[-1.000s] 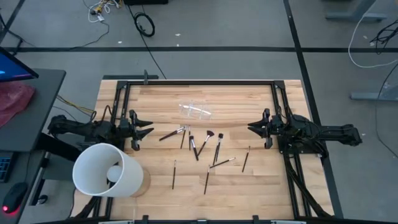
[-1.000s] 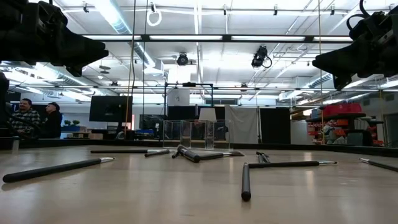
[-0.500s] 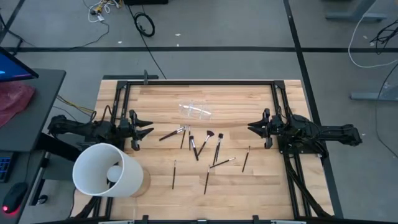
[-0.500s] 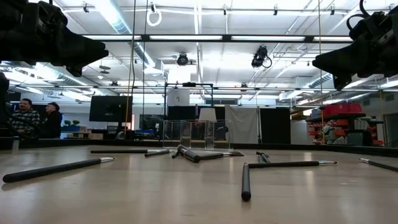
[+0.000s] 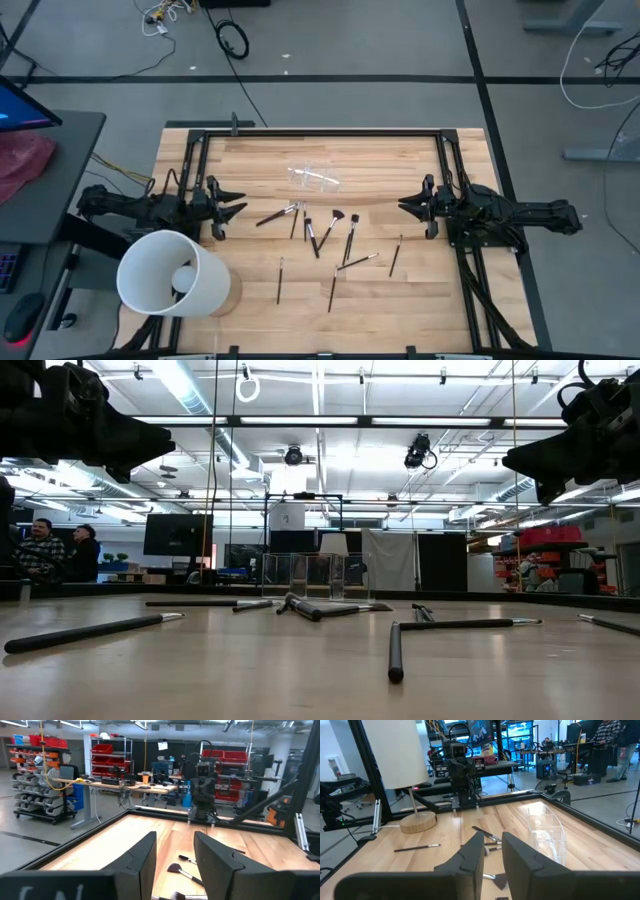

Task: Put items in baskets/containers
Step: Put the black eyeshadow brush into the transparent organizer

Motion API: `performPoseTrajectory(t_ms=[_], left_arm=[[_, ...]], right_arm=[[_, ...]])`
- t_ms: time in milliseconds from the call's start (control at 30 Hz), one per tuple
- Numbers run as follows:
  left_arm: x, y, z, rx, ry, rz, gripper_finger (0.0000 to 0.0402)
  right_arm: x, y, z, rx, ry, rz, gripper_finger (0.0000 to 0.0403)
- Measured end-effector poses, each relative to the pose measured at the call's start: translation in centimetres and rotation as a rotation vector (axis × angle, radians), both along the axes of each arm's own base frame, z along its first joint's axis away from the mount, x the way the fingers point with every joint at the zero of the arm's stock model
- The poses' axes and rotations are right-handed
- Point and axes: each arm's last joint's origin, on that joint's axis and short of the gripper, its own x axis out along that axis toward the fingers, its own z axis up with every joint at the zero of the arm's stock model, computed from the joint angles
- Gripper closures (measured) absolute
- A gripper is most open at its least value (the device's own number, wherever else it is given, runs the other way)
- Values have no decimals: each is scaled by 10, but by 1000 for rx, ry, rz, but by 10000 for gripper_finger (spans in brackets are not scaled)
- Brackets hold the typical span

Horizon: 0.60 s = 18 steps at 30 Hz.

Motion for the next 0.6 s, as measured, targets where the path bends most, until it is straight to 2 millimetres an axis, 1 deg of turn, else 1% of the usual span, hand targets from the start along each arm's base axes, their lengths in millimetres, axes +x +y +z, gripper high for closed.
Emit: performPoseTrajectory(t_ms=[200,300,500,600], left_arm=[[-2,2,5,-24,-56,77,266],[-2,3,5,-22,-49,113,266],[1,2,2,-11,-10,77,266],[4,3,0,-6,10,88,266]], right_arm=[[0,0,0,0,0,0,330],[0,0,0,0,1,0,330],[0,0,0,0,0,0,330],[0,0,0,0,0,0,330]])
